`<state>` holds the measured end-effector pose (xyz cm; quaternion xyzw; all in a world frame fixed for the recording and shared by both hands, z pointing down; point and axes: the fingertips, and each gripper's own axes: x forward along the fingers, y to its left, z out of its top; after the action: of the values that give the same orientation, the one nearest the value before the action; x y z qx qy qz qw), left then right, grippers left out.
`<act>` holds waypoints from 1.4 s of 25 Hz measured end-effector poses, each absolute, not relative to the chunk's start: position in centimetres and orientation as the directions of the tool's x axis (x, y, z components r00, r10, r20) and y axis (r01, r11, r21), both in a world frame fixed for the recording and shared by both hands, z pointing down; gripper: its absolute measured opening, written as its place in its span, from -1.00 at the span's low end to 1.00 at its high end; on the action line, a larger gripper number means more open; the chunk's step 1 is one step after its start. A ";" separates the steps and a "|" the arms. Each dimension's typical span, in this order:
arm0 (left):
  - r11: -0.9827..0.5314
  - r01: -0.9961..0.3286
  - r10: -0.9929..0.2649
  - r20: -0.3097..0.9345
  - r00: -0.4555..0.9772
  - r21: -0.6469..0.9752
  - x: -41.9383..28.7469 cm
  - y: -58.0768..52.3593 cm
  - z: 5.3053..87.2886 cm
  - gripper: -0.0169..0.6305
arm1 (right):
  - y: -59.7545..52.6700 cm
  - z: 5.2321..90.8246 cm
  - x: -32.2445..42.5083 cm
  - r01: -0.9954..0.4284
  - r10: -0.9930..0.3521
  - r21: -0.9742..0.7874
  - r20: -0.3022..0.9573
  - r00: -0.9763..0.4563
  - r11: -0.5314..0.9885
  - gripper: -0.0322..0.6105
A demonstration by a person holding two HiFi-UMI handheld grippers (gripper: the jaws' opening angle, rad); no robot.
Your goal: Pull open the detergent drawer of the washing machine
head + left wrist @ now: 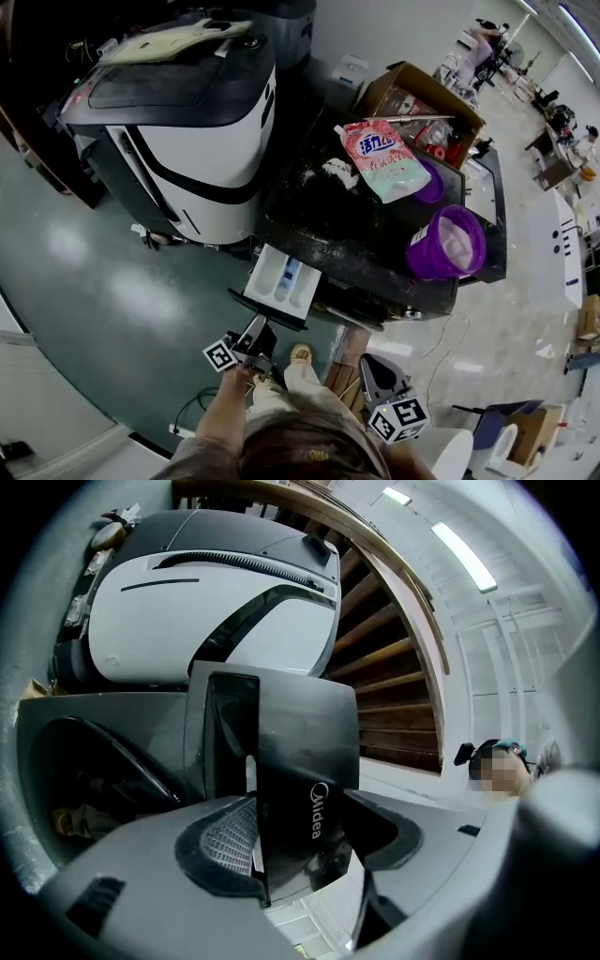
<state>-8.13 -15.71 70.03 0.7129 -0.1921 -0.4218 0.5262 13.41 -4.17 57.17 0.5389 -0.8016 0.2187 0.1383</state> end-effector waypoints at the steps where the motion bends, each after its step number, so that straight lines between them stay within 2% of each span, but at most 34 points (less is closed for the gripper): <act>1: -0.372 0.170 -0.718 -0.399 0.570 0.913 -8.3 -15.5 70.1 -0.05 | -4.1 57.2 13.3 -0.923 -0.802 -0.204 0.459 -0.383 0.325 -0.89; 18: -0.302 0.168 -0.760 -0.343 0.552 0.938 -9.3 -14.2 71.2 -0.09 | -3.4 56.7 12.0 -0.911 -0.792 -0.185 0.451 -0.412 0.369 -0.89; 27: -0.294 0.107 -0.757 -0.300 0.581 0.950 -11.2 -13.0 69.7 -0.09 | -4.2 56.4 11.4 -0.900 -0.791 -0.186 0.429 -0.436 0.395 -0.89; 30: -0.321 0.058 -0.739 -0.288 0.609 0.945 -11.9 -13.2 67.5 -0.09 | -5.1 55.9 11.4 -0.898 -0.796 -0.187 0.415 -0.441 0.399 -0.89; 35: -0.340 -0.120 -0.735 -0.184 0.653 0.933 -12.5 -14.0 63.3 -0.07 | -7.0 55.0 11.2 -0.893 -0.811 -0.202 0.373 -0.451 0.403 -0.89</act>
<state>-12.47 -13.97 63.30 0.7589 -0.2818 -0.3071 0.5004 11.19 -6.97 55.00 0.5128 -0.8305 0.1885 0.1082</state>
